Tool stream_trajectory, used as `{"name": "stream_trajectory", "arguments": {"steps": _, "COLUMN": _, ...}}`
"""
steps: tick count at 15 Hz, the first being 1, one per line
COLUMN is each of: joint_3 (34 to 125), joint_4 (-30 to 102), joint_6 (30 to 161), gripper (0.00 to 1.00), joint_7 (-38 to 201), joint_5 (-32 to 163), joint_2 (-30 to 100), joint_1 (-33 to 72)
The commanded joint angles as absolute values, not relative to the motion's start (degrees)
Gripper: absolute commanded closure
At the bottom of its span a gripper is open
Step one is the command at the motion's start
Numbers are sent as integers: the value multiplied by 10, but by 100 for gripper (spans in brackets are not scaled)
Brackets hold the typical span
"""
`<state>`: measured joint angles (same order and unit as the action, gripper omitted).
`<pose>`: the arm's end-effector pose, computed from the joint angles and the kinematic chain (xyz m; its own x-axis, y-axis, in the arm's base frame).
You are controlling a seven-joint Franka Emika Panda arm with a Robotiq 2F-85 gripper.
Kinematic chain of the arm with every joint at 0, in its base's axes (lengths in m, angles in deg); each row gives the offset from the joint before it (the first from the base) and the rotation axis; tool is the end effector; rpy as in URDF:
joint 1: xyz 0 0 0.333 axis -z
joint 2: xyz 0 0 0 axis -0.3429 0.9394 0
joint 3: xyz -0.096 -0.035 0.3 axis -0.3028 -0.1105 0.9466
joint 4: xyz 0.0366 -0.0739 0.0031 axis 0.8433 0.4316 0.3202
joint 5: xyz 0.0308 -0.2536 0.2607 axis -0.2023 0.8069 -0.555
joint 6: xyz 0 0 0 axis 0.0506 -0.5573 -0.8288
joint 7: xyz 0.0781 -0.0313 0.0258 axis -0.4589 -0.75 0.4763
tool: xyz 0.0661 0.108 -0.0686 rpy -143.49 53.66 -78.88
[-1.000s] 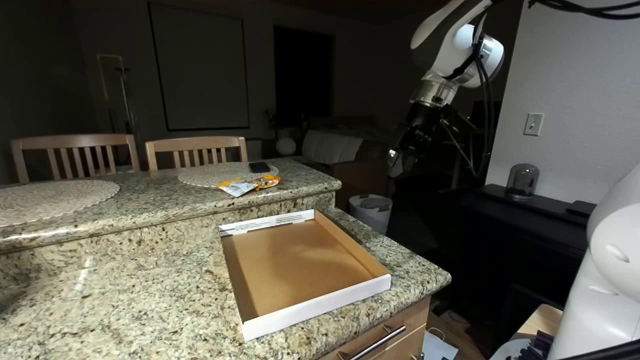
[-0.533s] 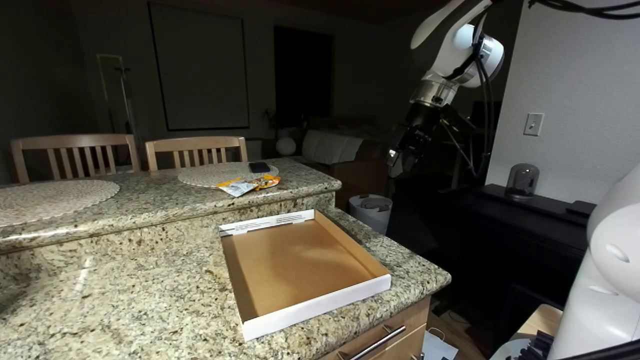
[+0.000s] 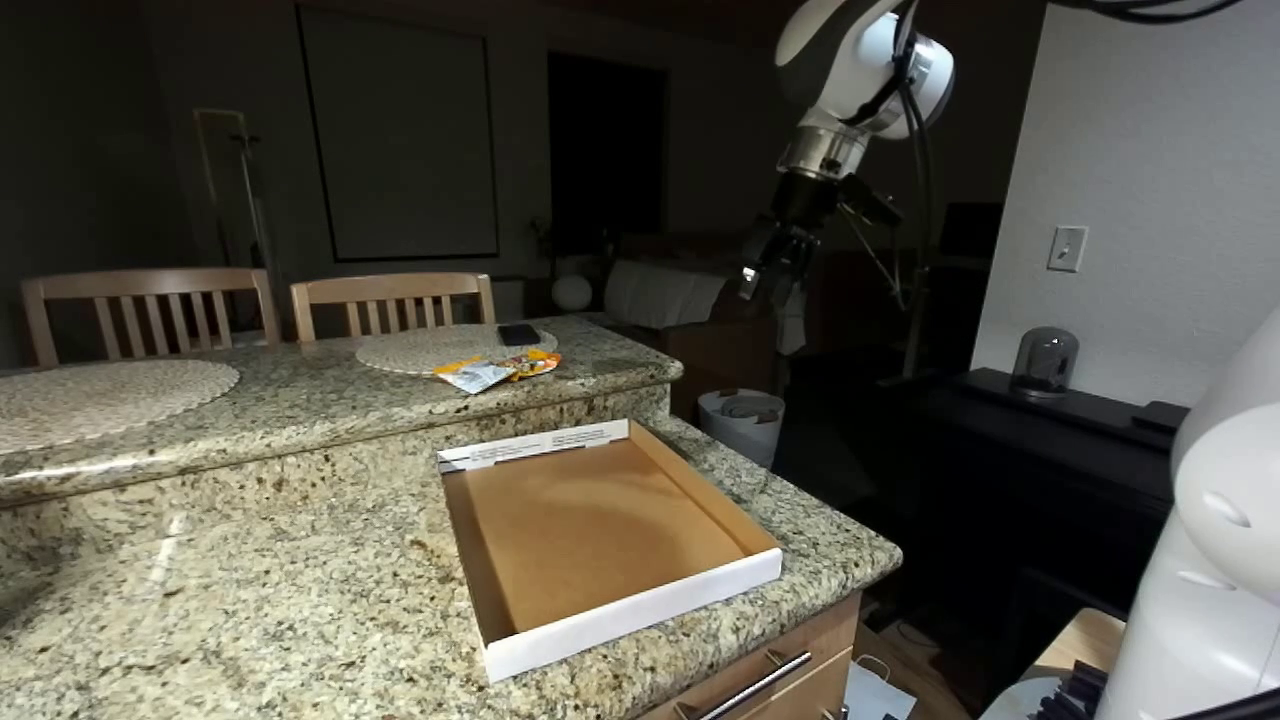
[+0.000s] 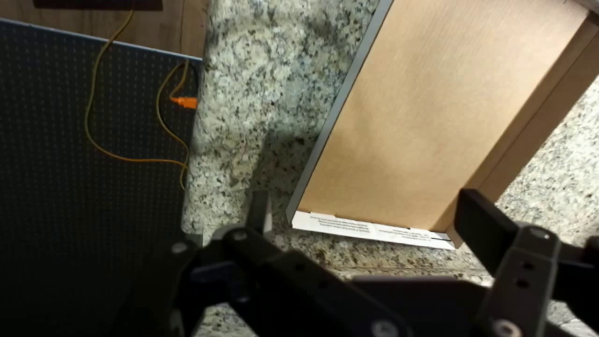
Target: Put the sachets from the countertop and put them in the box.
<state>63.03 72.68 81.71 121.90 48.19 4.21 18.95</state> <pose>0.4425 -0.1392 0.4510 0.9600 0.1517 0.2352 0.2020 -0.9573 -0.2070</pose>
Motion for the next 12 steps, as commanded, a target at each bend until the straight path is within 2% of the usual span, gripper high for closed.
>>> {"name": "stream_trajectory", "arguments": {"steps": 1, "joint_3": 668, "joint_4": 623, "joint_6": 773, "gripper": 0, "joint_7": 1266, "joint_5": 488, "joint_2": 106, "joint_1": 196}}
{"name": "stream_trajectory", "arguments": {"steps": 7, "joint_3": 734, "joint_4": 477, "joint_6": 749, "gripper": 0, "joint_7": 1279, "joint_5": 446, "joint_2": 216, "joint_1": 203}}
{"name": "stream_trajectory", "arguments": {"steps": 9, "joint_3": 749, "joint_4": 504, "joint_6": 757, "gripper": 0, "joint_7": 1267, "joint_5": 461, "joint_2": 192, "joint_1": 213}}
{"name": "stream_trajectory", "arguments": {"steps": 12, "joint_3": 759, "joint_4": 474, "joint_6": 758, "gripper": 0, "joint_7": 1266, "joint_5": 454, "joint_2": 224, "joint_1": 217}}
